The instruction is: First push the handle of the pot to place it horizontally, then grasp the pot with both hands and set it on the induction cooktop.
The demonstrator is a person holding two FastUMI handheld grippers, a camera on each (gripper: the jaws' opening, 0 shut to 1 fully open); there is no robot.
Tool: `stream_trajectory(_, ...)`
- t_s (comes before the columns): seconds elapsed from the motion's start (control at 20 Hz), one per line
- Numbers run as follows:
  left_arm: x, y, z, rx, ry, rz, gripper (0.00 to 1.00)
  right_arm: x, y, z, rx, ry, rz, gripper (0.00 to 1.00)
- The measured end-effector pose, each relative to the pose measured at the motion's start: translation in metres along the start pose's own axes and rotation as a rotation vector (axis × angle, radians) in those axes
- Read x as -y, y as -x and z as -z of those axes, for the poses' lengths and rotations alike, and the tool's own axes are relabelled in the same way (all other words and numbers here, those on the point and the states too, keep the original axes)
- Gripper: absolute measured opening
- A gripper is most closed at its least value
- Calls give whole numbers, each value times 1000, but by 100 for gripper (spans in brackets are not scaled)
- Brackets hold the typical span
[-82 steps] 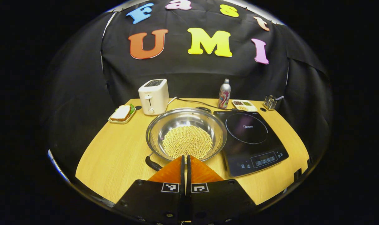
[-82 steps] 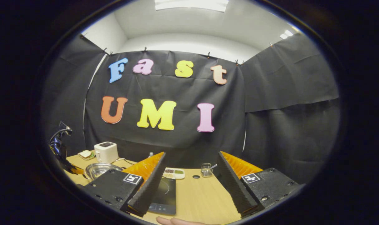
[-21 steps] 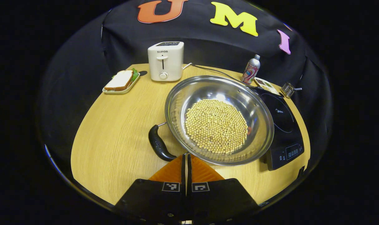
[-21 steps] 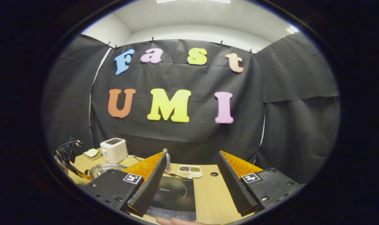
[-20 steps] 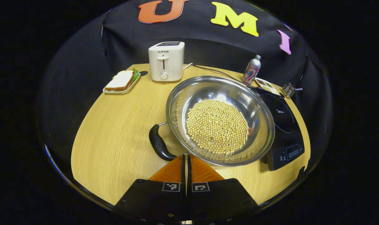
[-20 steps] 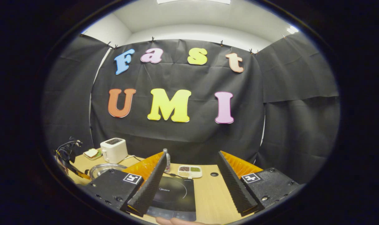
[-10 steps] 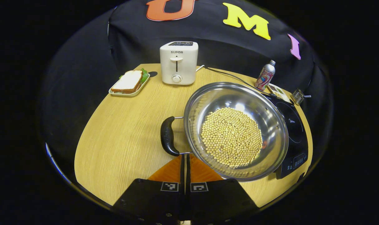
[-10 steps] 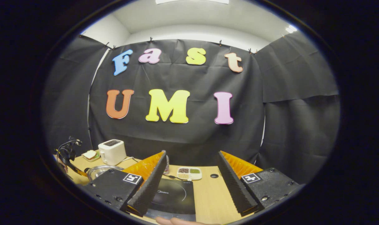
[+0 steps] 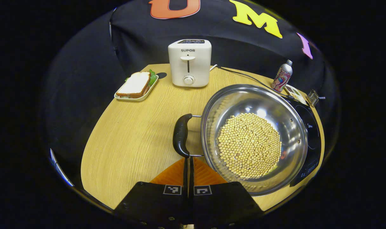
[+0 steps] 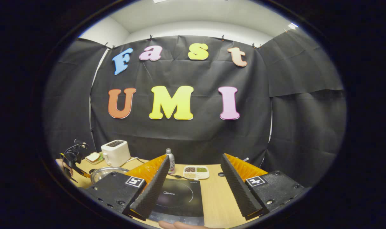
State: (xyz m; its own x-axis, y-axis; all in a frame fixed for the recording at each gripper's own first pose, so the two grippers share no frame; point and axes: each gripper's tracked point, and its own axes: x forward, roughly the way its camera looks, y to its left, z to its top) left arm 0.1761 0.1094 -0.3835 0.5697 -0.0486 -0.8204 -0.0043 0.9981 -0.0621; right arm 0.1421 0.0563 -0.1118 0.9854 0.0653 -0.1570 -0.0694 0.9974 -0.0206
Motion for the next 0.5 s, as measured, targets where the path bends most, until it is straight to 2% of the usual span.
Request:
stream_trajectory(0.1,-1,-1,-1,6,3,-2,0,-3,-3,5,-17,-4,-2,100)
stream_trajectory(0.15,-3,-1,-3,12,7,-4,0,-5,-5,7,-24,-7,-3,97)
stream_trajectory(0.2,-5,1,-3,18,12,-6,10,-7,-6,9,-31,-11,-3,97)
stream_trajectory(0.25,-5,1,-4,28,20,1,0,-9,-7,13,-40,-11,-5,97)
stream_trajectory(0.3,-5,2,-4,39,41,9,9,-11,-8,18,-55,-7,-10,100)
stream_trajectory(0.4,-12,7,-3,70,68,-2,9,-18,-10,27,-81,-17,-17,97)
stream_trajectory(0.5,-23,15,-2,115,80,-27,17,-31,-13,35,-103,-26,-35,97)
